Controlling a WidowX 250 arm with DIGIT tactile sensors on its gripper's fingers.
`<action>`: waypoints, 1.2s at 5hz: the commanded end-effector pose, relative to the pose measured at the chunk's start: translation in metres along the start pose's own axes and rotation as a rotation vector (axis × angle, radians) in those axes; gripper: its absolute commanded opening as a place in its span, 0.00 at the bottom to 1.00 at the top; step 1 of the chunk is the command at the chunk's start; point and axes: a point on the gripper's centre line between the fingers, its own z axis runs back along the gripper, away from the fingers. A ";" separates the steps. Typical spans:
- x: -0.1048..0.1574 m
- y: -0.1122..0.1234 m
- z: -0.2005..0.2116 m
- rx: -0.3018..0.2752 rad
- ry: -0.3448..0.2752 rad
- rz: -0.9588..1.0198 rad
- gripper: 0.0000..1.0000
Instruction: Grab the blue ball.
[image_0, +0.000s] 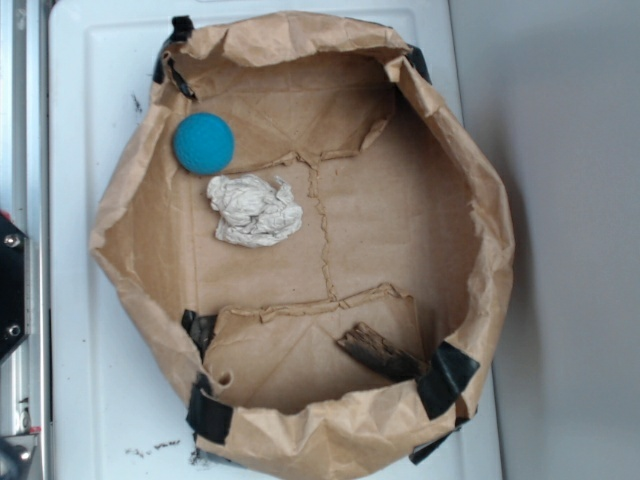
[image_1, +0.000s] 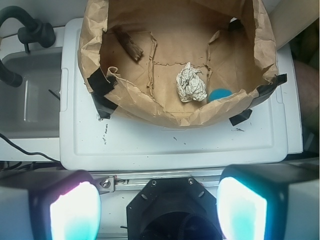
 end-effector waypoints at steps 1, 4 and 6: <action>0.000 0.000 0.000 0.000 0.000 0.000 1.00; 0.070 0.044 -0.037 -0.008 0.028 -0.235 1.00; 0.094 0.048 -0.033 -0.043 0.066 -0.149 1.00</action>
